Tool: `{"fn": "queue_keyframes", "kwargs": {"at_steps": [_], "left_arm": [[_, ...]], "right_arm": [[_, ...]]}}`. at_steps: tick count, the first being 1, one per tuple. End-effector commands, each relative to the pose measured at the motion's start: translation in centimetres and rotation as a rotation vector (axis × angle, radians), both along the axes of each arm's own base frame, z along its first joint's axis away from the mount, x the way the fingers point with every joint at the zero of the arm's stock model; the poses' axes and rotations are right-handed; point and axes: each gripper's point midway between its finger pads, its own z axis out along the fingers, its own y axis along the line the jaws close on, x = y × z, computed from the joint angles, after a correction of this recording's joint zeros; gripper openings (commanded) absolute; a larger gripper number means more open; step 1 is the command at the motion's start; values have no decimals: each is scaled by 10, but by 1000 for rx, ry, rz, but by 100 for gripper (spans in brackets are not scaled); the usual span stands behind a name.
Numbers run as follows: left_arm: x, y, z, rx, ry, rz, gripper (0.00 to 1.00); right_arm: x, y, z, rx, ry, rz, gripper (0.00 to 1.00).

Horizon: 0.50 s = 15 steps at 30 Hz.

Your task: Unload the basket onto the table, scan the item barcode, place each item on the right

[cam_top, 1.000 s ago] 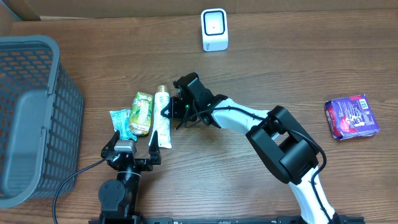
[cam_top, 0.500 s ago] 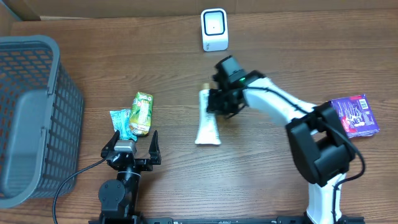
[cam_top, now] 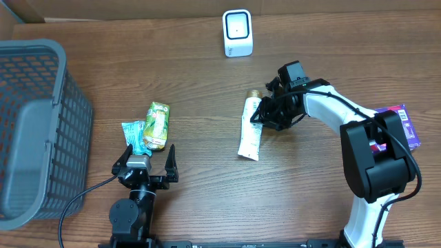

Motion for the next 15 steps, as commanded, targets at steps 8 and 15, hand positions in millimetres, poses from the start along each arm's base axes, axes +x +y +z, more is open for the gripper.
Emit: {"fn": "queue_keyframes", "kwargs": {"at_steps": [8, 15], "left_arm": [[0, 3, 0, -17, -5, 15, 100], [0, 3, 0, -17, -5, 14, 100]], "right_arm": [[2, -4, 17, -18, -92, 54, 50], [5, -8, 33, -37, -140, 54, 54]]}}
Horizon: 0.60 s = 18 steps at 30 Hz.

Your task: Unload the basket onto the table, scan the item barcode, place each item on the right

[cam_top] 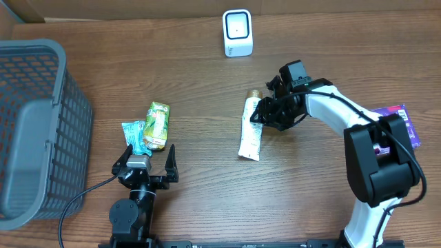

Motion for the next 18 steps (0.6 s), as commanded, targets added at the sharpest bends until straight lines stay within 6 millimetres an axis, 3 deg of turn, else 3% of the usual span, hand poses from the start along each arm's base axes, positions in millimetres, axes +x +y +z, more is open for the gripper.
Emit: {"fn": "queue_keyframes", "kwargs": {"at_steps": [1, 9, 13, 18], "left_arm": [[0, 3, 0, -17, -5, 15, 99], [0, 3, 0, -17, -5, 15, 100], [0, 3, 0, -17, -5, 15, 100], [0, 3, 0, -17, -5, 15, 100]], "right_arm": [[6, -1, 30, 2, -94, 10, 55], [5, -5, 81, 15, -203, 0, 71], [-2, -7, 92, 15, -203, 0, 70], [-11, -10, 90, 5, -163, -2, 71]]}}
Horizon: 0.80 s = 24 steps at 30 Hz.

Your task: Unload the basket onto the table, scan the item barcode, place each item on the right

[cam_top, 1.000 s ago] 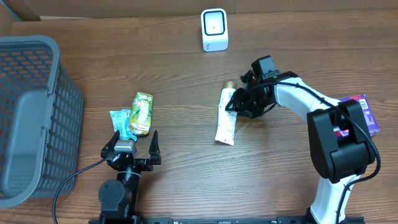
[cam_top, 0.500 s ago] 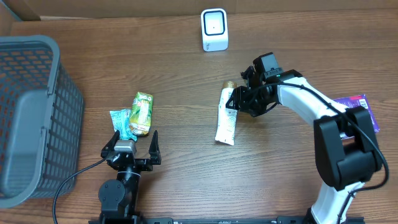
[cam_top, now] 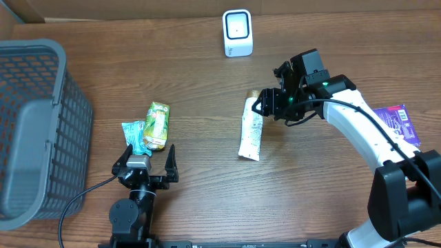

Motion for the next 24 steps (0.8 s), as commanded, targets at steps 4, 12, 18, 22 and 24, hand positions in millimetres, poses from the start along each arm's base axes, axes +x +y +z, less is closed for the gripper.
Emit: {"fn": "queue_keyframes", "kwargs": {"at_steps": [4, 12, 18, 22, 24], "left_arm": [[0, 3, 0, -17, -5, 15, 99], [0, 3, 0, -17, -5, 15, 100], [0, 3, 0, -17, -5, 15, 100], [0, 3, 0, -17, -5, 14, 100], [0, 3, 0, -17, -5, 15, 100]], "right_arm": [[-15, -6, 0, -29, 45, -3, 70], [-17, -17, -19, -91, 76, -50, 72], [-13, -15, -36, -75, 91, -87, 72], [-13, -14, -49, -66, 101, -110, 71], [-14, -13, -53, -53, 94, -113, 71]]}}
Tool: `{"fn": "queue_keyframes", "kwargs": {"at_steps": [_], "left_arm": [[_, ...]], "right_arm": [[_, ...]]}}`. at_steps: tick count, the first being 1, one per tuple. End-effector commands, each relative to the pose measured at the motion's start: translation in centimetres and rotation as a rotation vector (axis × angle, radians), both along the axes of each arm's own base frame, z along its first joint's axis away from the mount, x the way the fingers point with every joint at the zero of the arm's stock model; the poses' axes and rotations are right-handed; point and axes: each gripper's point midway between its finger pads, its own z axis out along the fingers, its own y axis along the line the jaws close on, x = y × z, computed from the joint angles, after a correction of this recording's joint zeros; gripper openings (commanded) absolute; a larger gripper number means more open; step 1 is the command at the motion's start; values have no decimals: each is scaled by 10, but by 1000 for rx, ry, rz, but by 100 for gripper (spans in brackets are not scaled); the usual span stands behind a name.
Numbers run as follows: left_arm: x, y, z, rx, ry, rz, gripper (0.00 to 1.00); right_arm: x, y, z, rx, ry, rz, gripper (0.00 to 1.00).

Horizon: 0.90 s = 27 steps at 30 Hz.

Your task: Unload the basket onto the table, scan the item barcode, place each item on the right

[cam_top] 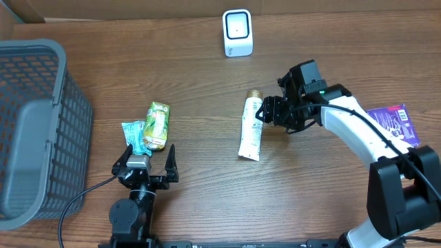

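A white tube with a gold cap point(250, 132) lies flat on the wooden table, cap pointing to the far side. My right gripper point(264, 114) is at the tube's right edge, near its upper part; the dark fingers blend with the wrist, so their state is unclear. The white barcode scanner point(238, 32) stands at the far middle of the table, facing the front. Near the front left, my left gripper point(147, 157) rests with its fingers spread wide and nothing between them.
A green pouch point(157, 125) and a teal packet point(133, 135) lie just beyond the left gripper. A grey mesh basket point(34, 131) fills the left side. A purple package point(393, 124) lies at the right edge, partly under the right arm.
The right gripper has shifted slightly toward the front along the tube's right side, from beside the cap to beside the upper body. The tube and the left arm have not moved.
The right gripper stood against the tube's right edge near the cap at the first two moments. Then the arm was stretched further back with the gripper still by the cap. Now it sits a little lower beside the tube, which has lain in the same place throughout.
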Motion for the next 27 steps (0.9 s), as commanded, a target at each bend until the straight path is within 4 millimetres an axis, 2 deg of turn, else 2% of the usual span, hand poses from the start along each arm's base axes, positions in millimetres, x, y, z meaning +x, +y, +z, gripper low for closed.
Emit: {"fn": "queue_keyframes", "kwargs": {"at_steps": [1, 8, 21, 25, 27], "left_arm": [[0, 3, 0, -17, -5, 15, 100], [0, 3, 0, -17, -5, 15, 99], [0, 3, 0, -17, -5, 15, 100], [0, 3, 0, -17, -5, 15, 100], [0, 3, 0, -17, -5, 15, 100]], "right_arm": [[-5, 0, -16, 5, 29, -25, 72], [-2, 3, -32, 57, 11, -99, 70], [10, 11, -35, 119, -41, -110, 67], [14, 17, -46, 160, 13, -167, 56], [13, 19, -46, 177, 24, -170, 55]]}}
